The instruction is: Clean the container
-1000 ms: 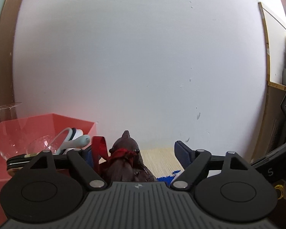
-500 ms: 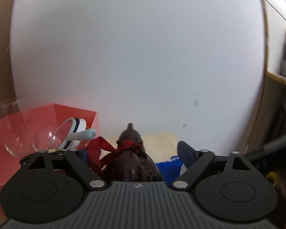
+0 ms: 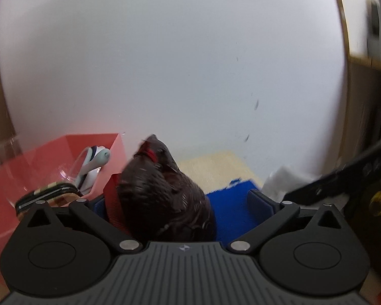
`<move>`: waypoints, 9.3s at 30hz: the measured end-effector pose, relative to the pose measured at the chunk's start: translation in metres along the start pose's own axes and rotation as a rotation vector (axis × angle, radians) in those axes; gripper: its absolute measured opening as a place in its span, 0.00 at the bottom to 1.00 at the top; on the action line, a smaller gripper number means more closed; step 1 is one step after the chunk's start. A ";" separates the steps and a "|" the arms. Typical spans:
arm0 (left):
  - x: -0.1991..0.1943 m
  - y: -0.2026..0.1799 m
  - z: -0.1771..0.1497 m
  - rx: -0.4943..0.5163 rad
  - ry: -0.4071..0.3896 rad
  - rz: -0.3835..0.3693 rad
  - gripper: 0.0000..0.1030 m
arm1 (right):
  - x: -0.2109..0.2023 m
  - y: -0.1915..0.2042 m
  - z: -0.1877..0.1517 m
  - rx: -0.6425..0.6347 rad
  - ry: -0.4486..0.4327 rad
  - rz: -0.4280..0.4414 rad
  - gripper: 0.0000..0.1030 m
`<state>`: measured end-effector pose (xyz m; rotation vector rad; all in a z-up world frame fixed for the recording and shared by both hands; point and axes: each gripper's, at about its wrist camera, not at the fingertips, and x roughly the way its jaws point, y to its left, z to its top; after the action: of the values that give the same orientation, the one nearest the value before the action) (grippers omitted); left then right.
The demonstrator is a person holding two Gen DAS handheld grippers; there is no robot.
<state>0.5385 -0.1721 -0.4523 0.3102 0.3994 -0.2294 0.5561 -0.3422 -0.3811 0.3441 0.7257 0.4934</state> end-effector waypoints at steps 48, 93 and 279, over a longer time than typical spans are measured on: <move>-0.021 0.002 0.008 0.049 0.072 -0.104 0.82 | 0.013 0.031 0.057 -0.253 0.042 0.082 0.19; -0.046 0.058 0.023 -0.334 0.137 -0.313 0.81 | -0.025 0.011 0.049 -0.032 0.090 0.231 0.19; -0.103 0.195 0.173 -0.829 0.022 -0.614 0.80 | -0.012 0.054 0.029 0.347 -0.067 0.311 0.16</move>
<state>0.5602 -0.0339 -0.2095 -0.6392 0.5695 -0.6316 0.5517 -0.3077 -0.3295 0.8030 0.6949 0.6462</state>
